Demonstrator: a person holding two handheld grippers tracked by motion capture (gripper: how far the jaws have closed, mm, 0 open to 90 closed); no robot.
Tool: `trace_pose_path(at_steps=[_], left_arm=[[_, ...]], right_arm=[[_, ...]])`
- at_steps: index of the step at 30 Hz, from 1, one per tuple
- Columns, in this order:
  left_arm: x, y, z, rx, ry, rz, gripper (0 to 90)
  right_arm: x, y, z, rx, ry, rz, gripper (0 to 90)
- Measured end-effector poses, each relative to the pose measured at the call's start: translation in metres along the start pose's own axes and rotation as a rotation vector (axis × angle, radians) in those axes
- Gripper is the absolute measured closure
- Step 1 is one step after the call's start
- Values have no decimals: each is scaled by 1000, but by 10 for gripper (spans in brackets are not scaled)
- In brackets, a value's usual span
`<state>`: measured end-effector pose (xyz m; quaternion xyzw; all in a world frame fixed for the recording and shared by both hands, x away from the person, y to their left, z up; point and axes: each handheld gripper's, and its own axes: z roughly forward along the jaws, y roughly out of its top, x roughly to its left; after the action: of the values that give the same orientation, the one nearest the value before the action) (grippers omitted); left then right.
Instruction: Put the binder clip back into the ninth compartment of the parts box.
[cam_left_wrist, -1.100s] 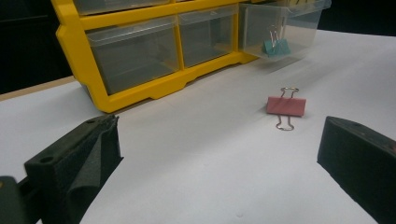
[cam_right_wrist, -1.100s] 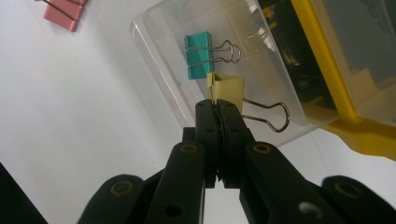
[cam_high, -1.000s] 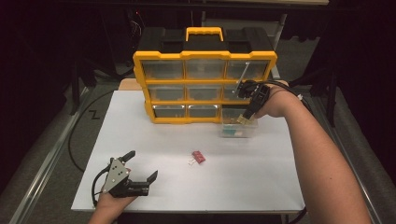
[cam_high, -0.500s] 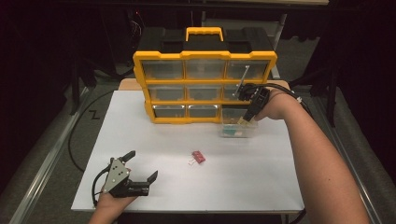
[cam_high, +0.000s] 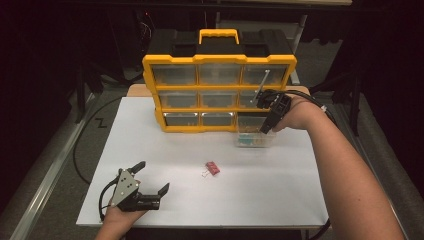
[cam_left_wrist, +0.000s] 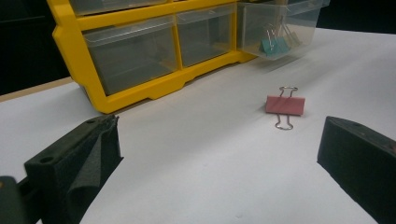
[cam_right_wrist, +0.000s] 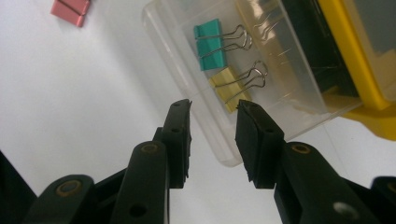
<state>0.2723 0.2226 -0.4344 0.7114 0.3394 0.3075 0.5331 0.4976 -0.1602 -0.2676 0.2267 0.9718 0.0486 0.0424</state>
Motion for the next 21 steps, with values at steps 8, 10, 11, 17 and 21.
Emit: trace_pose_path(at_steps=[8,10,11,17,21], left_arm=[[-1,0,0,2,1,5,3],[-1,1,0,2,2,5,3],[-1,0,0,3,2,5,3],[-1,0,0,5,3,6,3],[-1,0,0,5,3,6,3]], right_arm=[[12,-9,-1,7,25,-25,672],[16,-12,-1,6,27,-29,671],[17,-12,-1,4,27,-30,671],[22,-19,1,6,33,-40,667],[26,-23,7,10,41,-40,662]])
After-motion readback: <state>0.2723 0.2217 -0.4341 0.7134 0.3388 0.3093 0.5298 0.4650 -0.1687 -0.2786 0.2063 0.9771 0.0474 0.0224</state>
